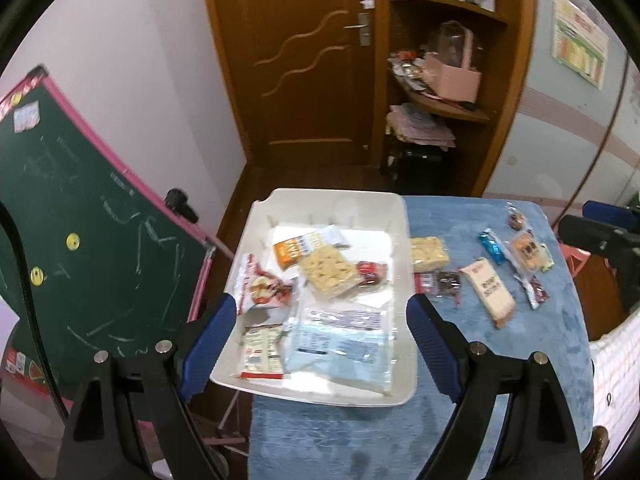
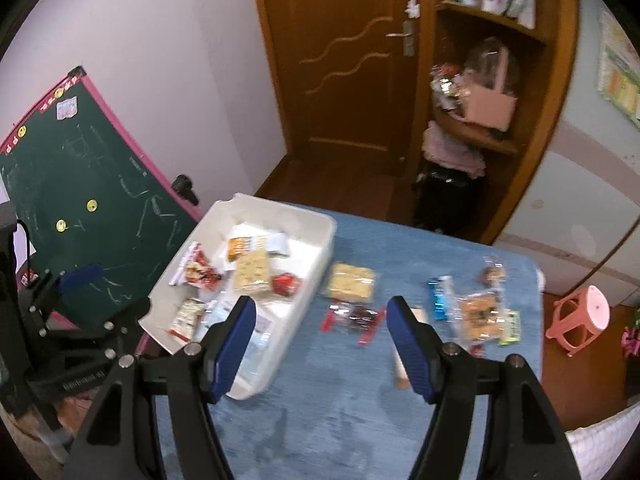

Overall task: Organize snacks
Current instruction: 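Move both open grippers back over the remaining snacks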

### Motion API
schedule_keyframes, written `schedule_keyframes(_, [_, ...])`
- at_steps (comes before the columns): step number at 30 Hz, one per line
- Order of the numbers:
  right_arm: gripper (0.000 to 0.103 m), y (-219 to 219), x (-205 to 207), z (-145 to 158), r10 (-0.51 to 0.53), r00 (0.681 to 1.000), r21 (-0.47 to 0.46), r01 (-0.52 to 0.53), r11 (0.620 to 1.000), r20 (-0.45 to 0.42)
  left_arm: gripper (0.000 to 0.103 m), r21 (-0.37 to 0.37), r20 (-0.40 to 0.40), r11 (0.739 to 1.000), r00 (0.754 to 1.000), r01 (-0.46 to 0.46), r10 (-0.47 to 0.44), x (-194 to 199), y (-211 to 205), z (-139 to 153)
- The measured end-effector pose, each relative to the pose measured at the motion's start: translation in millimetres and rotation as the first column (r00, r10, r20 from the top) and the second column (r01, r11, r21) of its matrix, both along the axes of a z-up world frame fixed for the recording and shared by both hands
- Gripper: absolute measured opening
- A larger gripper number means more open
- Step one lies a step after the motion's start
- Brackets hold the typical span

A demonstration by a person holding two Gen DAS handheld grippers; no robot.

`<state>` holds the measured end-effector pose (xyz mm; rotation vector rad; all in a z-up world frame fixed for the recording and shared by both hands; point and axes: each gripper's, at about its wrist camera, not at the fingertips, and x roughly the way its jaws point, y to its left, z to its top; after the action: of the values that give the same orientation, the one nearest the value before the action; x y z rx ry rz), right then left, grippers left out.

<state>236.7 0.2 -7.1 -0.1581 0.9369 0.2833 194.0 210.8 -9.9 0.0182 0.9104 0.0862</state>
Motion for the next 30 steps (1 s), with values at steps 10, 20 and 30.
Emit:
schedule_keyframes(10, [0.069,-113.1,-11.7,9.0,-0.107,0.992,-0.043,0.11,0.993,0.066,0.086,0.02,-0.026,0.992,0.992,0.125,-0.124,19.7,-106.4,5.4])
schedule_keyframes(20, [0.068,-185.9,0.8,-37.3,-0.148,0.989,-0.075,0.149,0.986,0.013,0.086,-0.016,-0.128,0.981,0.973,0.191,-0.191,60.5,-195.9,-39.3])
schedule_keyframes(30, [0.069,-225.9,23.9,-107.2,-0.194,0.974,-0.032,0.191,0.981,-0.116,0.086,-0.083,-0.244,0.986,0.956,0.145,-0.161,103.9,-248.6,-130.5])
